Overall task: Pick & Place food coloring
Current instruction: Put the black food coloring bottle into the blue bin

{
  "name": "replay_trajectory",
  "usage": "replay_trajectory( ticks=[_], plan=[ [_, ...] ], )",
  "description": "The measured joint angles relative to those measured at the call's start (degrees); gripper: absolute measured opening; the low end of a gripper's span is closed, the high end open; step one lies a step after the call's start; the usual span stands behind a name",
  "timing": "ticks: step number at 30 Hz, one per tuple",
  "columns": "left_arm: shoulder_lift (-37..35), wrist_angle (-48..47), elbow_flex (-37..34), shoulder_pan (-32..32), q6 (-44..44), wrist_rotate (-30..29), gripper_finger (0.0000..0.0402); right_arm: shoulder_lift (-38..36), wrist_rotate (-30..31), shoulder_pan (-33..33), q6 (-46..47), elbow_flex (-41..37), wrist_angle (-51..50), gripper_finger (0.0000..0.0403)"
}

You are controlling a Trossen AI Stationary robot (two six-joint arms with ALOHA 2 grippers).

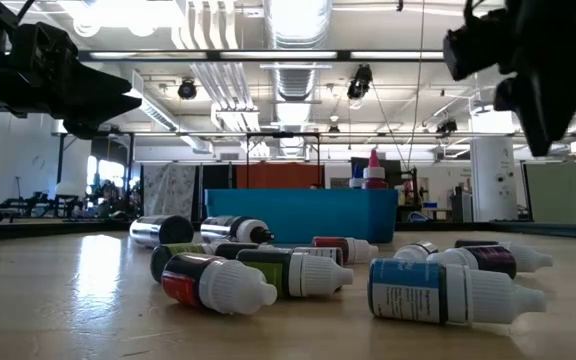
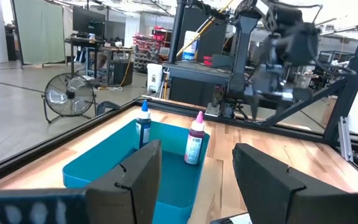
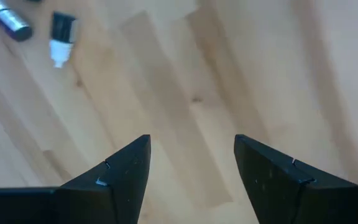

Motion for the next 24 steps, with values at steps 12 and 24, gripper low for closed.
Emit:
replay_trajectory(
  ticks=[12,24],
  plan=[
    [0.01,0.00,0.02,0.00,0.01,0.00,0.0176,1.01,-1.55,6.49,16.36,-10.30,20.86,0.0224],
    [0.00,0.00,0.00,-0.01,0.01,0.00,0.0176,1.01,-1.06,6.85,21.45,-12.01,24.13,0.0224]
  ],
)
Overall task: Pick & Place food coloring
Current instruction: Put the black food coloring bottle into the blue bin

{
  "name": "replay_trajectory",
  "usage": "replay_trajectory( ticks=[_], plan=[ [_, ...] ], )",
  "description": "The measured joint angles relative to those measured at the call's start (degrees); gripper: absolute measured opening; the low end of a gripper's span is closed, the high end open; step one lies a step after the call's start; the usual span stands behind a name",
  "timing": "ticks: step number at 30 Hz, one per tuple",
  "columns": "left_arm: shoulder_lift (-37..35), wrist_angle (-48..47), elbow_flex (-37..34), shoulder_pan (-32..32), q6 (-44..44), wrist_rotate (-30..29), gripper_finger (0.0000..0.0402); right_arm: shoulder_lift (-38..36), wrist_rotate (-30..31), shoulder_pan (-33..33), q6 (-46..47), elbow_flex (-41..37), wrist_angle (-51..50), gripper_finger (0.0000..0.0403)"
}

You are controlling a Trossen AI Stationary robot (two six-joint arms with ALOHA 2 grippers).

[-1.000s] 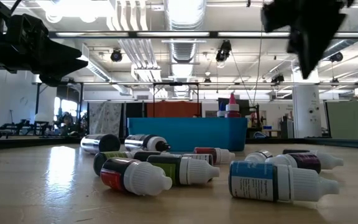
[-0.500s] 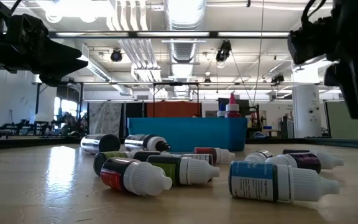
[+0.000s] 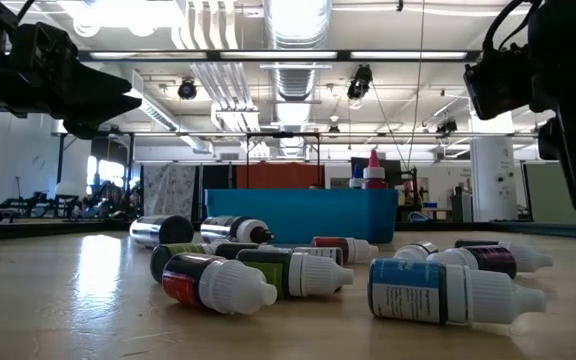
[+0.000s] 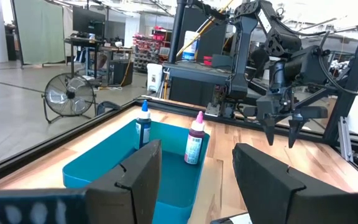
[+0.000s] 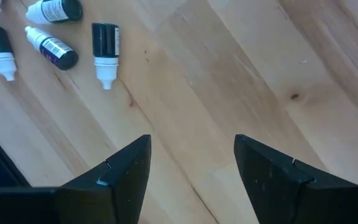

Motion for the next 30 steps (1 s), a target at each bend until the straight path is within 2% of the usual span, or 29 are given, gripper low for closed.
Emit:
replay_trajectory(
  ticks=[30],
  plan=[
    [0.01,0.00,0.01,0.00,0.00,0.00,0.0176,-0.02,9.10,-0.04,-1.09,-0.21,-0.02,0.0224]
  ],
)
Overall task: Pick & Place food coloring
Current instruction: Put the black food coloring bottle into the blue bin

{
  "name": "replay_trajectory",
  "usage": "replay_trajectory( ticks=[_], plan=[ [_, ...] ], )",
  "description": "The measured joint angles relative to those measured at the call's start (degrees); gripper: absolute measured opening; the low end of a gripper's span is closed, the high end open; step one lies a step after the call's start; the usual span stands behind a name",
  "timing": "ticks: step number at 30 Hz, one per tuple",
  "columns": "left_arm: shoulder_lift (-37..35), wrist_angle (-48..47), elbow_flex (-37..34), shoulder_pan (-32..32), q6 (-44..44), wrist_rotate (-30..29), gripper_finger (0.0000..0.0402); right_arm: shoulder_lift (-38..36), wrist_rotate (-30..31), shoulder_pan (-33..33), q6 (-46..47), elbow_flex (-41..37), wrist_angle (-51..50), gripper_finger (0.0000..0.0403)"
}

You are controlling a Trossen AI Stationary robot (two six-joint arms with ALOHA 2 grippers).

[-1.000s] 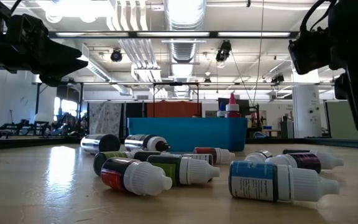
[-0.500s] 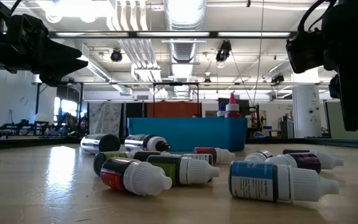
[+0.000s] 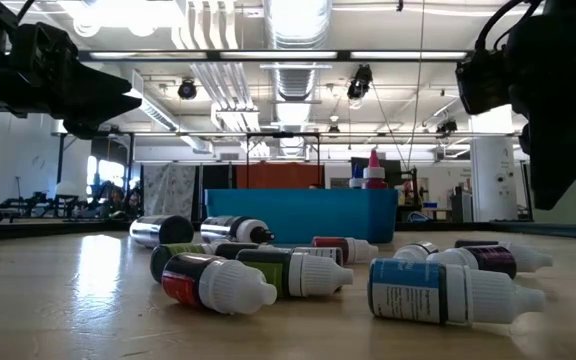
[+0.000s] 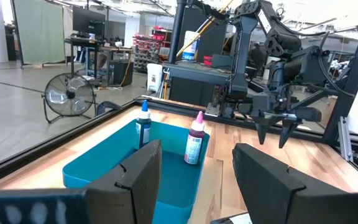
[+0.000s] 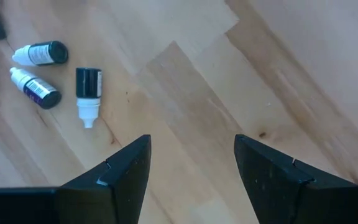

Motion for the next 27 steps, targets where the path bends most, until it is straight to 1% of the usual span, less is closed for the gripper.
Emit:
replay_trajectory(
  ticks=[8,27],
  plan=[
    [0.01,0.00,-0.02,-0.01,0.00,0.00,0.0176,0.00,1.47,-0.02,0.00,-0.21,-0.01,0.0224],
    [0.00,0.00,-0.02,0.01,0.00,0.00,0.0176,0.00,2.10,-0.02,0.04,-0.23,-0.01,0.0224]
  ],
)
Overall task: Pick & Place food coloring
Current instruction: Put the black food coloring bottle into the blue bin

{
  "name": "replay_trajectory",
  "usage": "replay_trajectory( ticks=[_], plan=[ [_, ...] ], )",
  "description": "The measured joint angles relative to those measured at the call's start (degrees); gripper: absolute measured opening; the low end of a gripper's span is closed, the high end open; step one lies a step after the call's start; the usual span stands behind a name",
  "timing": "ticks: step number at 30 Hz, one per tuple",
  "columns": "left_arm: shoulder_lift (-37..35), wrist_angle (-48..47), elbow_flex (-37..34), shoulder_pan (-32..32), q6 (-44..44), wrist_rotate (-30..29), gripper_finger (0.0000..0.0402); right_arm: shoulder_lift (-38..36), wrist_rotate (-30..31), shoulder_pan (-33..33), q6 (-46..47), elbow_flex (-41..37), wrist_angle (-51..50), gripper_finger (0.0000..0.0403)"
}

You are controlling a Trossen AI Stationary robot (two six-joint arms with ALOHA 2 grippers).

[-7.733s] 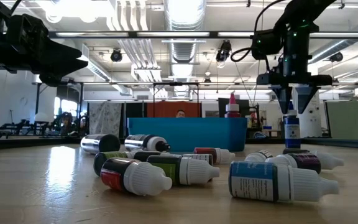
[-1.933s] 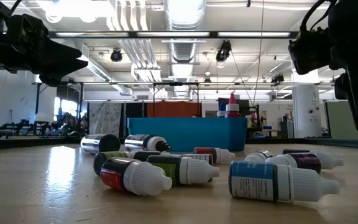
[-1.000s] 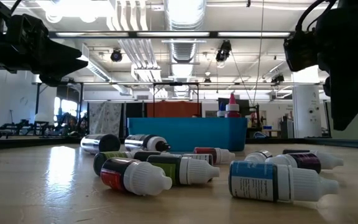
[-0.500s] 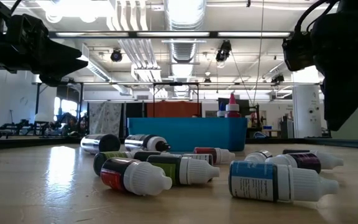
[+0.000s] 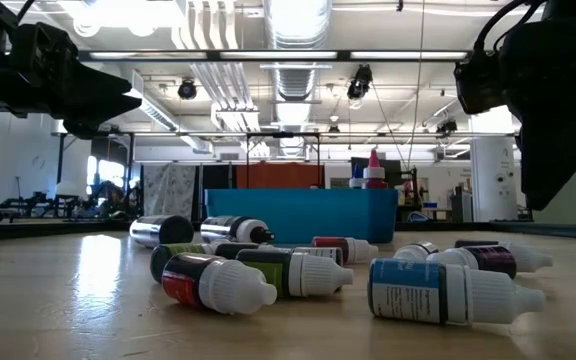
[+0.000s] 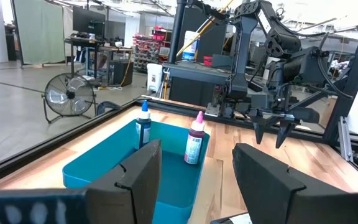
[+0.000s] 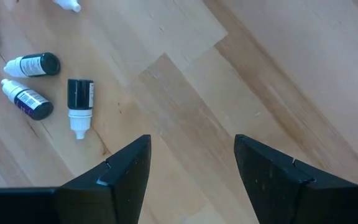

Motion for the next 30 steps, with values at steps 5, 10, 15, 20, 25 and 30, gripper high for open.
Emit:
replay_trajectory(
  ticks=[5,10,15,20,25,30],
  plan=[
    [-0.01,0.00,0.00,0.00,0.00,0.00,0.0176,0.00,1.11,0.00,-0.02,0.00,0.02,0.0224],
    [0.00,0.00,0.01,-0.01,-0.01,0.00,0.0176,0.00,6.03,0.00,0.04,0.00,0.04,0.0224],
    [-0.01,0.00,0.02,-0.02,0.00,0.00,0.0176,-0.02,9.60,-0.74,3.17,0.00,1.02,0.0224],
    [0.00,0.00,0.00,-0.02,0.00,0.00,0.0176,0.39,-13.34,-3.26,1.70,0.00,5.26,0.0224],
    [-0.01,0.00,0.02,-0.02,0.00,0.00,0.0176,0.54,-16.26,-3.50,-1.94,0.00,5.83,0.0224],
    [0.00,0.00,0.01,-0.02,-0.01,0.00,0.0176,0.55,-13.96,-3.56,-1.94,-0.02,5.63,0.0224]
  ],
)
